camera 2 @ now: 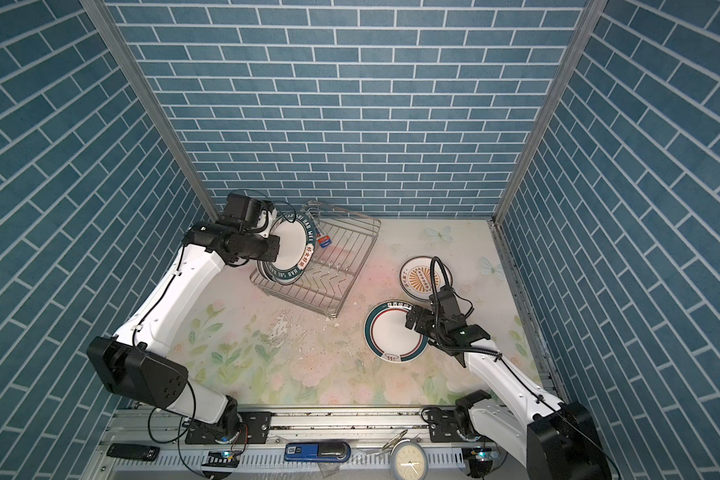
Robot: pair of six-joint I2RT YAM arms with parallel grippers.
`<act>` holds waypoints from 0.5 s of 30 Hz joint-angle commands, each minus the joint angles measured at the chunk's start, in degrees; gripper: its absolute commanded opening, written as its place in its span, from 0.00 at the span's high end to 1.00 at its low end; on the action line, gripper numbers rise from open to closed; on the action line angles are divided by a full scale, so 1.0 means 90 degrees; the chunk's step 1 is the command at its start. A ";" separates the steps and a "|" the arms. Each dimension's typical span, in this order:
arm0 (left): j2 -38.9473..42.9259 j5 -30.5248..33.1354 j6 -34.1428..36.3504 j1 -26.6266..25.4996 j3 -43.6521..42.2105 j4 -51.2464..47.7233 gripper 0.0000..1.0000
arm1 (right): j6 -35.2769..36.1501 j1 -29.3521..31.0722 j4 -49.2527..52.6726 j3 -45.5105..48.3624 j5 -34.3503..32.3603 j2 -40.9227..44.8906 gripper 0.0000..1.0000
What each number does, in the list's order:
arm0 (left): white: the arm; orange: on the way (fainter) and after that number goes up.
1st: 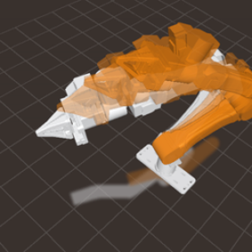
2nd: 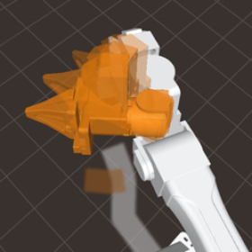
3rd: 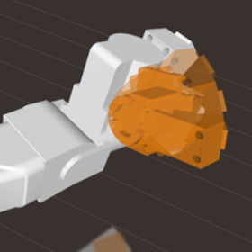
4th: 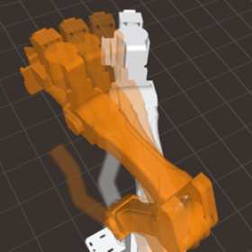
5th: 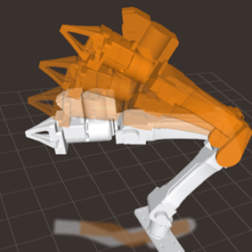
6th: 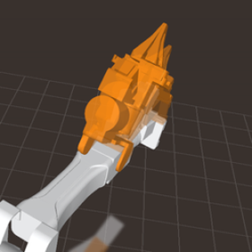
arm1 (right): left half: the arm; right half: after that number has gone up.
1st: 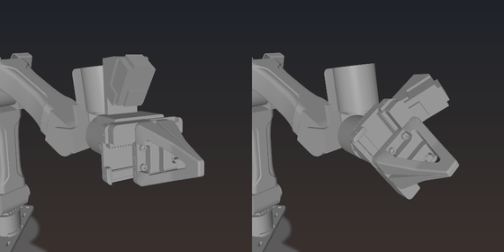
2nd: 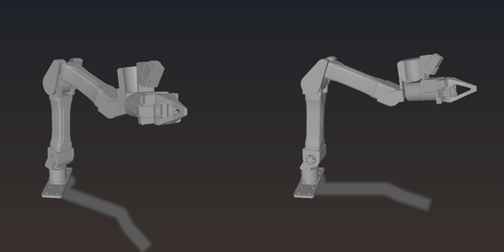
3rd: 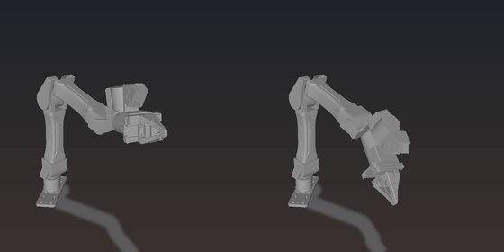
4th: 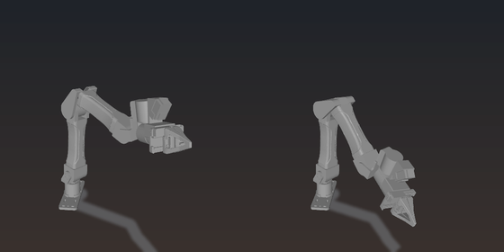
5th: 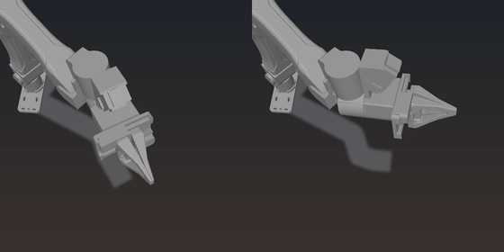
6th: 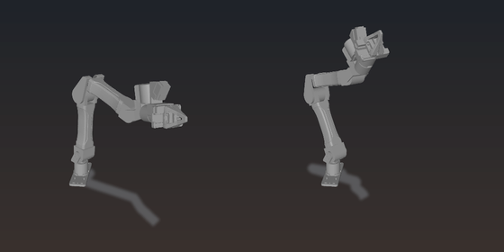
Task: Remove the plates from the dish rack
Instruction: 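Lift the plate from the rack with the left gripper while the right rises toward it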
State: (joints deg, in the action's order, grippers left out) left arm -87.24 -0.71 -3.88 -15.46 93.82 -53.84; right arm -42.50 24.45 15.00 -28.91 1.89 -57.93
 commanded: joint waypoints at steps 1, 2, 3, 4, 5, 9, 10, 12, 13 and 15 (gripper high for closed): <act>0.0266 -0.0347 -0.0129 0.0017 -0.0038 0.0356 1.00 | 0.0247 0.0028 0.0140 -0.0303 -0.0142 0.0098 0.01; 0.0289 -0.0472 -0.0172 0.0019 -0.0061 0.0393 1.00 | 0.0258 0.0028 0.0127 -0.0323 -0.0128 0.0144 0.01; 0.0300 -0.0703 -0.0226 0.0037 -0.0101 0.0451 1.00 | 0.0268 0.0028 0.0057 -0.0309 -0.0071 0.0212 0.01; 0.0286 -0.1010 -0.0301 0.0057 -0.0135 0.0510 1.00 | 0.0269 0.0028 -0.0043 -0.0280 -0.0007 0.0316 0.01; 0.0250 -0.1303 -0.0371 0.0077 -0.0142 0.0546 1.00 | 0.0269 0.0028 -0.0148 -0.0251 0.0070 0.0404 0.01; -0.0072 -0.2691 -0.0619 0.0097 -0.0056 0.0615 1.00 | 0.0240 0.0024 -0.0713 -0.0052 0.0307 0.0911 0.01; -0.0148 -0.3080 -0.0695 0.0097 -0.0075 0.0685 1.00 | 0.0224 0.0031 -0.0932 0.0028 0.0524 0.1041 0.01; -0.0267 -0.3592 -0.0865 0.0093 -0.0120 0.0806 1.00 | 0.0206 0.0025 -0.1370 0.0170 0.0785 0.1223 0.01; -0.0324 -0.3835 -0.0938 0.0093 -0.0159 0.0872 1.00 | 0.0169 0.0033 -0.1631 0.0238 0.0947 0.1278 0.01; -0.0430 -0.4125 -0.1045 0.0087 -0.0194 0.0929 1.00 | 0.0035 0.0029 -0.2156 0.0327 0.1324 0.1262 0.01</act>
State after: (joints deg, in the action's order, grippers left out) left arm -90.59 -28.05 -10.63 -14.83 92.60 -48.97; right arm -41.63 24.45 4.10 -28.21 8.05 -46.96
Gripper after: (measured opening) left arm 0.118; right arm 0.989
